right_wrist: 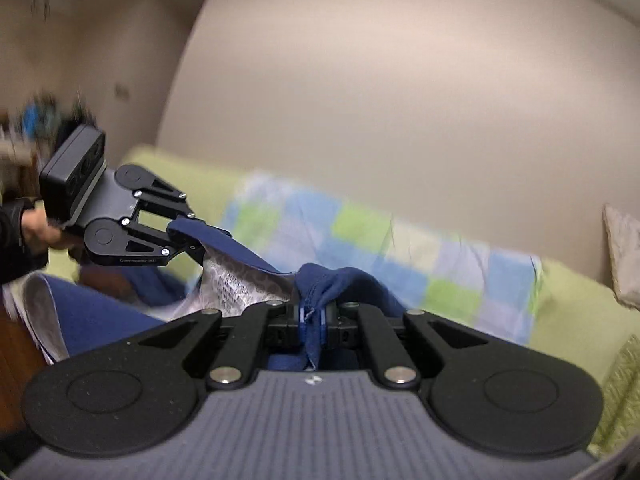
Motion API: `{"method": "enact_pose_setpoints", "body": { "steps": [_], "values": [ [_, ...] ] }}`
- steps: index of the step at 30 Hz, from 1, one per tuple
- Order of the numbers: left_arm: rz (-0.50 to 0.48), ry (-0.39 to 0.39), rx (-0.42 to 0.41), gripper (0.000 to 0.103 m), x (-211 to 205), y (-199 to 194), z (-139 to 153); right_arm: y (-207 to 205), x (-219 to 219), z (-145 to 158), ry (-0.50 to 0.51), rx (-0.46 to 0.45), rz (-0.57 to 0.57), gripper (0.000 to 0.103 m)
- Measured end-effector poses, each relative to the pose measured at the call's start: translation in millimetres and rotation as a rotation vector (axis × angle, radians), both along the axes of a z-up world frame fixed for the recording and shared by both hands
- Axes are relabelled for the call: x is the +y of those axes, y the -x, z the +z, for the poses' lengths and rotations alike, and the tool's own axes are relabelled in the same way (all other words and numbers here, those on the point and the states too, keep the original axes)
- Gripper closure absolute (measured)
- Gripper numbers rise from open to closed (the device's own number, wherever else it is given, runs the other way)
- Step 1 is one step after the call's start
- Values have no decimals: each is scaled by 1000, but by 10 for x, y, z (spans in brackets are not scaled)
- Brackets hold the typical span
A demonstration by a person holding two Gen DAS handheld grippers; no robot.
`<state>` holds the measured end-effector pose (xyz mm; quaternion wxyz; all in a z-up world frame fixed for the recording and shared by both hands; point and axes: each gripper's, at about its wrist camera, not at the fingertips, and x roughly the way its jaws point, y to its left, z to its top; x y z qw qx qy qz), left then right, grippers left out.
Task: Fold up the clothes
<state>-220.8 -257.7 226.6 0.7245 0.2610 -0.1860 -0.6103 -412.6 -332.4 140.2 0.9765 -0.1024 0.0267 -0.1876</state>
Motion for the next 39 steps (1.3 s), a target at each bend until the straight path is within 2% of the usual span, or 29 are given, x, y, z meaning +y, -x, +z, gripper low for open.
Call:
{"method": "enact_pose_setpoints", "body": {
  "steps": [2, 5, 7, 10, 12, 14, 15, 17, 20, 21, 23, 26, 27, 28, 30, 32, 33, 35, 37, 38, 39],
  "values": [
    [46, 34, 5, 100, 167, 51, 359, 37, -25, 183, -14, -50, 46, 99],
    [95, 34, 9, 99, 221, 59, 654, -30, -184, 424, -59, -109, 136, 100],
    [142, 9, 4, 99, 122, 5, 707, -188, -346, 430, -103, -108, 171, 100],
    [220, -72, 35, 99, -335, -363, 515, -591, -673, 300, -178, -83, 216, 100],
    [264, -117, 50, 99, -579, -540, 410, -1002, -975, 111, -232, -45, 228, 100],
    [312, -188, 128, 99, -1101, -1045, 61, -1360, -1281, -93, -292, -12, 220, 99],
    [321, -205, 148, 99, -1237, -1173, -59, -1630, -1530, -270, -335, 15, 210, 99],
    [353, -271, 218, 99, -1810, -1738, -546, -1995, -1844, -541, -387, 49, 186, 99],
    [374, -348, 270, 99, -2529, -2354, -1218, -2551, -2420, -1108, -471, 105, 134, 99],
    [375, -362, 284, 99, -2670, -2457, -1395, -2701, -2589, -1308, -492, 131, 111, 99],
    [375, -401, 314, 99, -3121, -2692, -1973, -2984, -2914, -1703, -533, 177, 65, 99],
    [385, -424, 356, 99, -3519, -2886, -2411, -3281, -3324, -2257, -598, 212, -4, 98],
    [389, -426, 368, 99, -3413, -2943, -2392, -3333, -3438, -2398, -623, 211, -23, 98],
    [406, -431, 377, 97, -3488, -2985, -2470, -3350, -3518, -2491, -648, 206, -31, 98],
    [445, -448, 397, 91, -3604, -3072, -2626, -3418, -3825, -2700, -731, 183, -43, 97],
    [479, -473, 430, 79, -3649, -3151, -2706, -3441, -4091, -2831, -848, 140, -39, 97],
    [502, -478, 449, 68, -3664, -3208, -2710, -3417, -4161, -2852, -897, 107, -30, 93],
    [519, -453, 471, 61, -3639, -3302, -2648, -3341, -4273, -2853, -979, 28, -11, 73],
    [535, -413, 494, 50, -3471, -3358, -2532, -3181, -4349, -2764, -992, -82, -19, 14],
    [537, -390, 509, 48, -3340, -3380, -2458, -3072, -4322, -2694, -958, -115, -48, 6],
    [539, -368, 525, 44, -3210, -3401, -2385, -2962, -4296, -2625, -923, -148, -77, 4]
  ]
}}
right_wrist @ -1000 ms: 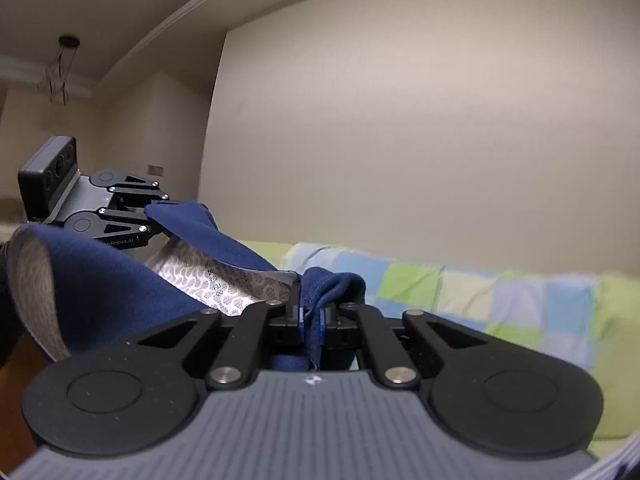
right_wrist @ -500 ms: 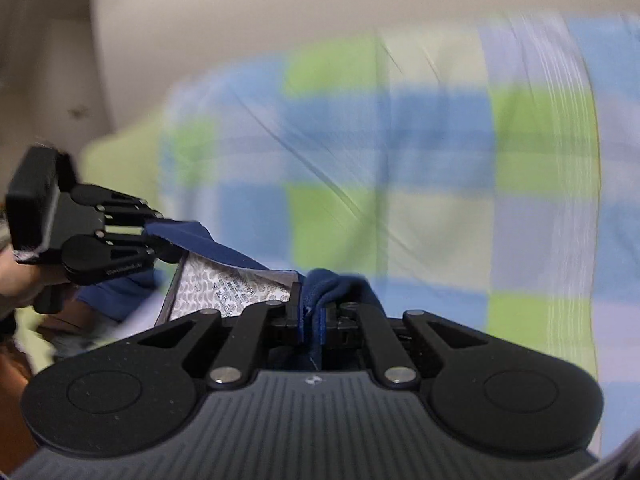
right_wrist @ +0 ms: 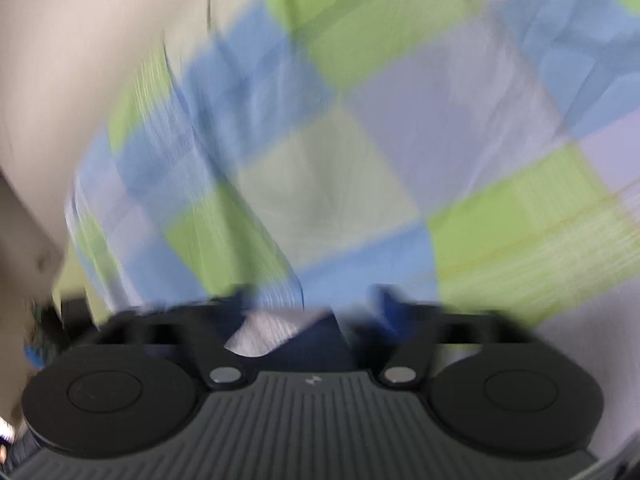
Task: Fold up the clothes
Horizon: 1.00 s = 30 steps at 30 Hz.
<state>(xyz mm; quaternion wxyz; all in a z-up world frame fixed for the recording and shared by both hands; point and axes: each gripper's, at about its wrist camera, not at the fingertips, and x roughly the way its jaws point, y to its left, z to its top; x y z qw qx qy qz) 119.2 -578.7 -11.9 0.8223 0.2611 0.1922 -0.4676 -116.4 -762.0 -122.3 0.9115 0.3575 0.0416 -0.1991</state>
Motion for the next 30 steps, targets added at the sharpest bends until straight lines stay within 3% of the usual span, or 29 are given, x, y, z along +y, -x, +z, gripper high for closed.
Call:
{"method": "enact_pose_setpoints", "body": {
  "steps": [1, 3, 9, 12, 18, 20, 23, 24, 26, 27, 28, 30],
  "values": [
    [9, 24, 22, 40, 211, -21, 83, 78, 18, 57, 29, -3, -28, 4],
    [4, 52, 85, 34, 630, -43, 149, 165, 108, 105, 107, 82, -28, 5],
    [-99, -21, 253, 32, 1065, -28, -119, 349, 364, -185, 218, 309, 28, 5],
    [-131, -44, 250, 32, 816, -76, -252, 267, 379, -398, 252, 387, 78, 7],
    [-182, -32, 215, 32, 114, -272, -387, -54, 254, -414, 361, 432, 156, 9],
    [-201, -32, 221, 32, -93, -361, -486, -169, 150, -416, 381, 424, 161, 11],
    [-224, -46, 253, 34, -383, -495, -659, -282, -53, -442, 329, 367, 177, 13],
    [-234, -42, 265, 39, -420, -500, -694, -304, -72, -450, 319, 364, 179, 19],
    [-270, -30, 287, 77, -466, -483, -720, -401, -117, -479, 284, 370, 200, 47],
    [-280, -27, 297, 95, -465, -472, -706, -439, -118, -485, 270, 381, 211, 80],
    [-274, -10, 269, 103, -399, -423, -626, -469, -114, -487, 260, 391, 219, 103],
    [-253, 51, 192, 103, -212, -365, -451, -495, -61, -430, 253, 394, 210, 103]
  ]
}}
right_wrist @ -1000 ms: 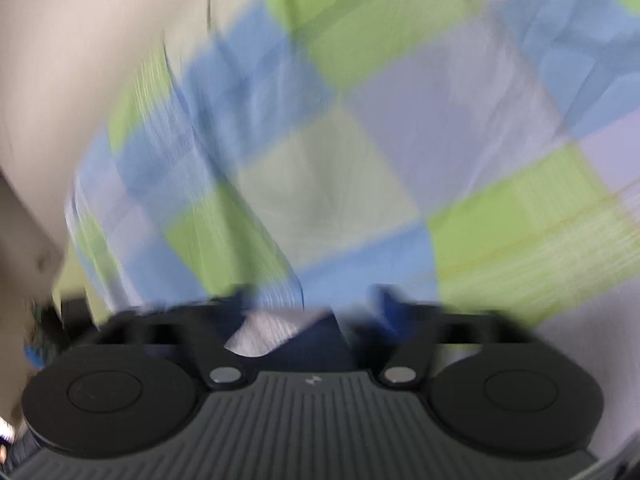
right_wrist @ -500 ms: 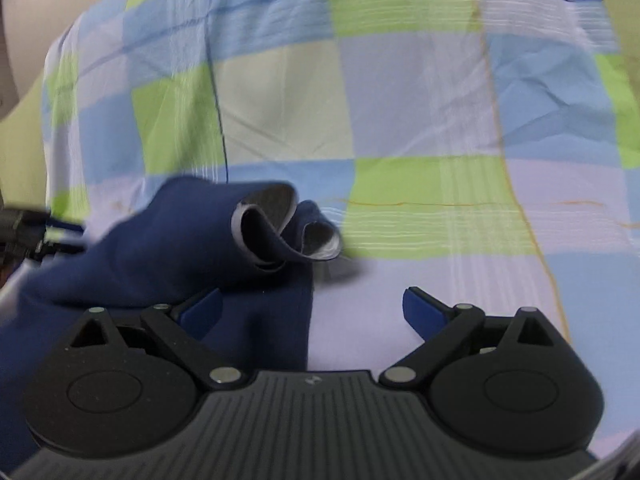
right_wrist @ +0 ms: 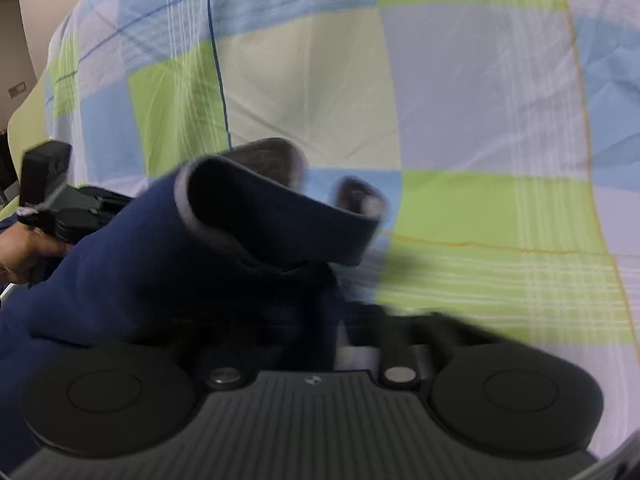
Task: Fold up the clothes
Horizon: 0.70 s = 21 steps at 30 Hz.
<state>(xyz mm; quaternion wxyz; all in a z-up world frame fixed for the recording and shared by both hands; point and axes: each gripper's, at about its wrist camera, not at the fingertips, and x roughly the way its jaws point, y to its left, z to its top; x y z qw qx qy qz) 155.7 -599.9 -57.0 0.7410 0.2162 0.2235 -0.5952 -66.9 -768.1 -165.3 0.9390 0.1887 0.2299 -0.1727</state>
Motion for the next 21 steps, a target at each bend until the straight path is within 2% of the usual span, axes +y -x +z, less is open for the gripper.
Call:
{"method": "enact_pose_setpoints", "body": {
  "steps": [3, 6, 7, 10, 11, 12, 14, 15, 16, 19, 20, 21],
  "values": [
    [77, 113, -28, 103, 291, -36, 300, 64, 40, 229, 4, -83, -39, 103],
    [229, 201, -100, 103, 543, -237, 603, 98, -14, 592, 43, -190, -135, 103],
    [281, 230, -124, 103, 627, -306, 705, 66, -25, 673, 68, -199, -155, 103],
    [397, 172, -105, 100, 606, -579, 638, -151, -75, 702, 92, -136, -176, 103],
    [414, 135, -113, 96, 581, -617, 538, -182, -72, 646, 79, -122, -165, 103],
    [419, 114, -118, 94, 571, -622, 485, -202, -43, 549, 61, -101, -151, 97],
    [434, 73, -122, 78, 639, -571, 322, -139, 45, 393, 35, -72, -133, 86],
    [436, 77, -123, 61, 726, -518, 305, -52, 121, 299, 17, -51, -116, 78],
    [437, 83, -125, 52, 818, -463, 294, 36, 189, 239, 9, -32, -103, 76],
    [428, 97, -135, 43, 1107, -266, 295, 398, 418, 140, -1, 16, -97, 70],
    [422, 101, -133, 42, 1304, -127, 310, 623, 528, 111, -19, 25, -100, 68],
    [424, 101, -130, 41, 1326, -64, 308, 792, 611, 91, -31, 31, -103, 64]
  ]
}}
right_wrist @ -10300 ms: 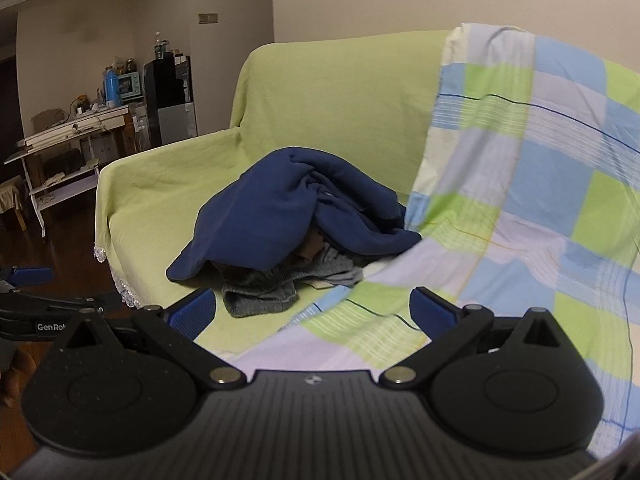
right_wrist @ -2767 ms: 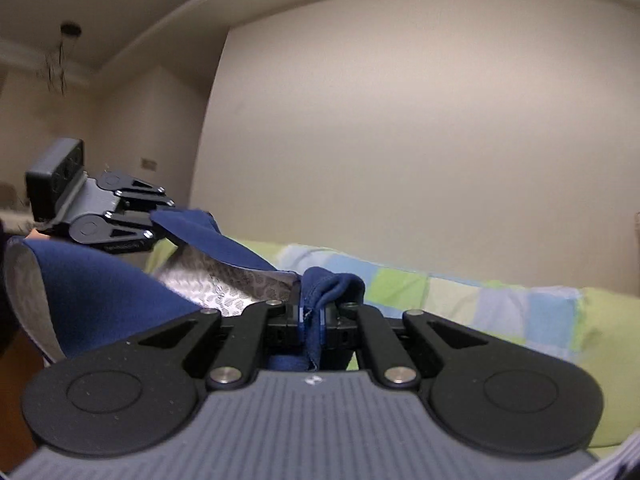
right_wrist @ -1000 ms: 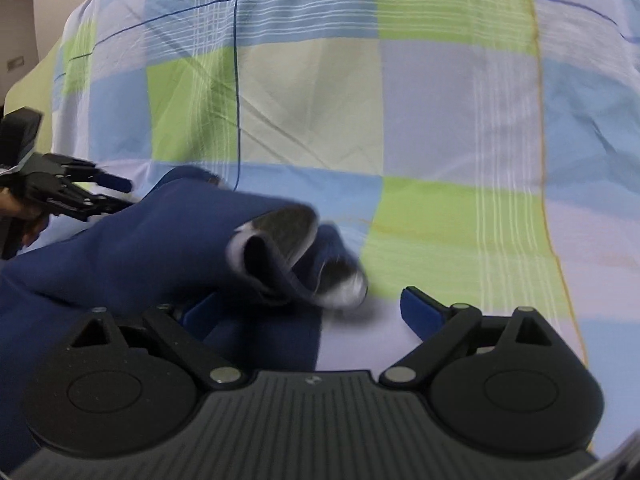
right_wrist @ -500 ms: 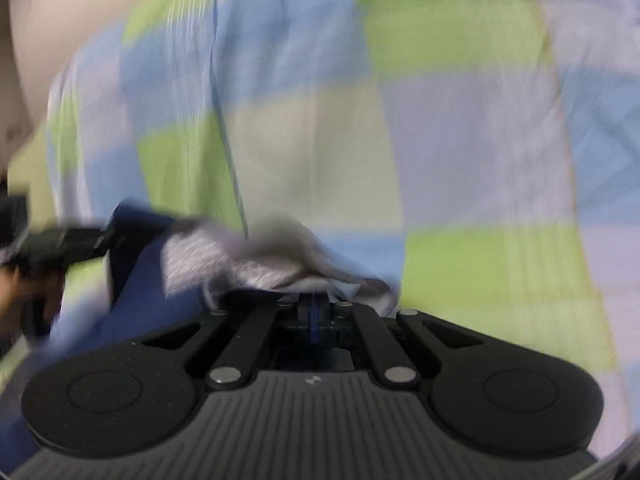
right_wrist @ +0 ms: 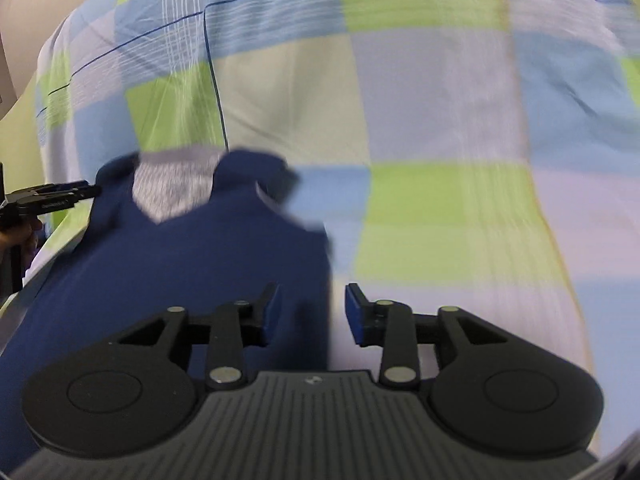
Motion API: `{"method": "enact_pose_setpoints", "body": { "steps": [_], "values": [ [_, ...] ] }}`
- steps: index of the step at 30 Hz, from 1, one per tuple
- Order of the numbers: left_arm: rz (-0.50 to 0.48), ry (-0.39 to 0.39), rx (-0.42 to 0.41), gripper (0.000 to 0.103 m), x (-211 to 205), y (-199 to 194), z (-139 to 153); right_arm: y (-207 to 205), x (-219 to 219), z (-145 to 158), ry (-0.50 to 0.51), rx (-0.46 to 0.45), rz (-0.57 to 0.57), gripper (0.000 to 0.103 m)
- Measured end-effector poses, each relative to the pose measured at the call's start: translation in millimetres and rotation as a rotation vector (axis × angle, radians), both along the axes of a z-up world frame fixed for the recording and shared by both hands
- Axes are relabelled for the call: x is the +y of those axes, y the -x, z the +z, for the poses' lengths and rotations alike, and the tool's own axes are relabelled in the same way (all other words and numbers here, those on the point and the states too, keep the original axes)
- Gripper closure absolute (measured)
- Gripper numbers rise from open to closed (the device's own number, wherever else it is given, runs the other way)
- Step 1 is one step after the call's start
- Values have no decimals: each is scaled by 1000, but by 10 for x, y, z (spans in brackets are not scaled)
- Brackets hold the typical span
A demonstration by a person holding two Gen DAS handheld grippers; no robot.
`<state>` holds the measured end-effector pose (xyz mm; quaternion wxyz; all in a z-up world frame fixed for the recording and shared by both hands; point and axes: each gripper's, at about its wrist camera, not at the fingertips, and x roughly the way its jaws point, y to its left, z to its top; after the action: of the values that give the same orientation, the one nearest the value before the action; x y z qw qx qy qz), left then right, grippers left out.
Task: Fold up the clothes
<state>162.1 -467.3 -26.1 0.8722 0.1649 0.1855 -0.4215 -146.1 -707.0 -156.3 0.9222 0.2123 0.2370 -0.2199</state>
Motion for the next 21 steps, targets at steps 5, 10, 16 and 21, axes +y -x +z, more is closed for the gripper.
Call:
{"method": "enact_pose_setpoints", "body": {
  "steps": [5, 10, 16, 21],
  "values": [
    [-29, -7, 104, 40, 846, 692, 18, 857, 532, -177, -85, 23, -7, 52],
    [-85, -22, 241, 39, 1530, 1447, -42, 1401, 967, -382, -143, 53, 13, 52],
    [-97, -26, 410, 39, 2040, 2330, -126, 1644, 1212, -490, -155, 49, 19, 53],
    [-81, -35, 484, 39, 2149, 2629, -292, 1623, 1385, -459, -166, 84, 45, 93]
  ]
}}
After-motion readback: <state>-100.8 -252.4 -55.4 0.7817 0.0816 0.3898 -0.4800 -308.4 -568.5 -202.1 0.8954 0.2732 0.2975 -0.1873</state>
